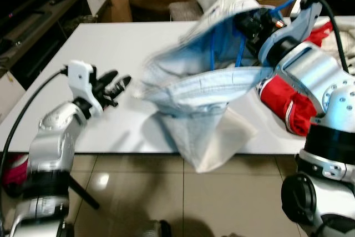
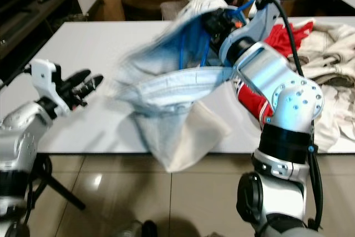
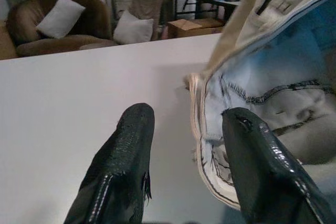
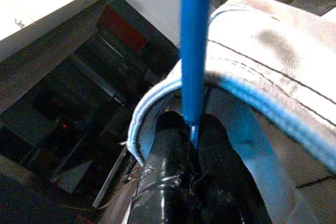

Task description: Hang hanger

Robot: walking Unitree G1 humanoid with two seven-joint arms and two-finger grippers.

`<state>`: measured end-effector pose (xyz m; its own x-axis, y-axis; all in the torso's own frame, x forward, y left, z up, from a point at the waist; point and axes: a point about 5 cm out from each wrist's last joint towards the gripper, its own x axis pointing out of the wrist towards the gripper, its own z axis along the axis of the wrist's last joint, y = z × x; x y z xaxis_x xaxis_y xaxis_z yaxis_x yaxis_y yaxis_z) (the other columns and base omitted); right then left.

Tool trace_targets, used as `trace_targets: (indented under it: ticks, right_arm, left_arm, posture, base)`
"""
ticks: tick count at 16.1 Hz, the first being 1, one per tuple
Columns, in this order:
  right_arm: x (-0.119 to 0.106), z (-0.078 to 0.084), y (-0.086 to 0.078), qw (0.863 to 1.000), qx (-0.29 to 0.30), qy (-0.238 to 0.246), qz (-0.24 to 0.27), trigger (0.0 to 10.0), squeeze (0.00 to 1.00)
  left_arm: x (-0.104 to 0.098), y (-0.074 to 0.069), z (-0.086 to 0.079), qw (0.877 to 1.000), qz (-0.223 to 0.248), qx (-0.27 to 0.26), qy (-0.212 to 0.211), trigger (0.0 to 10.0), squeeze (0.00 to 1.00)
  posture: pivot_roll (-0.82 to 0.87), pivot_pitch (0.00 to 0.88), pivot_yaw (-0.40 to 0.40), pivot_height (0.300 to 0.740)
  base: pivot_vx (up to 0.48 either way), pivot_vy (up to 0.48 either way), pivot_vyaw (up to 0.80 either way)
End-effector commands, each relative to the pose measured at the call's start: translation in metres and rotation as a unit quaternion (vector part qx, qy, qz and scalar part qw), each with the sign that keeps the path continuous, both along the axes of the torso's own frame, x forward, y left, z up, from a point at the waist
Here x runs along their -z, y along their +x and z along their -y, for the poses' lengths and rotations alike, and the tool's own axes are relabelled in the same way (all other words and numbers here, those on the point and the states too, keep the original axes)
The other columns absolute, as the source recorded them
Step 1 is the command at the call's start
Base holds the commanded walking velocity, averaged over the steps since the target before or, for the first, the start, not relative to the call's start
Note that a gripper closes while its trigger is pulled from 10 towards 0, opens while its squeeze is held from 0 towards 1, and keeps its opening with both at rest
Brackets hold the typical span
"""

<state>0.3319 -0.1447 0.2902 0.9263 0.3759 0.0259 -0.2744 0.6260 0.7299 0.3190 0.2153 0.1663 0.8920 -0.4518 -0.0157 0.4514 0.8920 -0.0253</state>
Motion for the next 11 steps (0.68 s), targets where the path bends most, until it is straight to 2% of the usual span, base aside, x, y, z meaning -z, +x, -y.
trace_targets:
  ticks: [1, 3, 4, 5, 6, 8, 9, 11]
  right_arm:
    - [-0.011, 0.000, -0.004, 0.999, -0.013, 0.004, 0.029, 10.0, 0.00]
    - [-0.009, -0.001, -0.004, 1.000, -0.014, 0.002, 0.027, 10.0, 0.00]
    - [-0.008, -0.001, -0.003, 1.000, -0.015, 0.002, 0.026, 10.0, 0.00]
    - [-0.007, -0.002, -0.003, 1.000, -0.014, 0.002, 0.025, 10.0, 0.00]
    - [-0.007, -0.002, -0.003, 1.000, -0.014, 0.002, 0.025, 10.0, 0.00]
    - [-0.008, -0.002, -0.005, 0.999, -0.015, 0.001, 0.030, 10.0, 0.00]
    - [-0.009, -0.004, -0.010, 0.999, -0.029, -0.004, 0.040, 10.0, 0.00]
    - [-0.007, -0.010, -0.020, 0.997, -0.062, -0.016, 0.054, 10.0, 0.00]
  left_arm:
    - [-0.007, -0.002, 0.005, 1.000, 0.003, 0.006, -0.002, 10.0, 0.00]
    - [-0.018, -0.003, 0.009, 0.999, 0.008, 0.018, -0.044, 10.0, 0.00]
    - [-0.027, -0.005, 0.012, 0.997, 0.011, 0.026, -0.067, 10.0, 0.00]
    - [-0.037, -0.008, 0.015, 0.996, 0.016, 0.036, -0.085, 10.0, 0.08]
    - [-0.040, -0.009, 0.015, 0.995, 0.018, 0.037, -0.086, 10.0, 0.08]
    - [-0.040, -0.011, 0.012, 0.997, 0.020, 0.031, -0.072, 10.0, 0.06]
    - [-0.038, -0.017, 0.010, 0.998, 0.015, 0.027, -0.063, 10.0, 0.05]
    - [-0.027, -0.032, 0.009, 0.998, -0.007, 0.024, -0.050, 10.0, 0.05]
  posture:
    - [-0.10, 0.000, 0.070, 0.740]
    - [-0.10, 0.000, 0.070, 0.740]
    - [-0.10, 0.000, 0.074, 0.740]
    - [-0.10, 0.000, 0.080, 0.740]
    - [-0.10, 0.000, 0.080, 0.740]
    - [-0.10, 0.000, 0.092, 0.740]
    - [-0.10, 0.000, 0.102, 0.740]
    - [-0.10, 0.000, 0.106, 0.740]
  base:
    - [0.000, -0.375, 0.00]
    - [0.000, -0.321, 0.00]
    - [0.000, 0.000, 0.00]
    - [0.000, 0.000, 0.00]
    - [0.000, 0.000, 0.00]
    - [0.000, -0.356, 0.00]
    - [0.000, -0.480, 0.00]
    - [0.000, -0.480, 0.80]
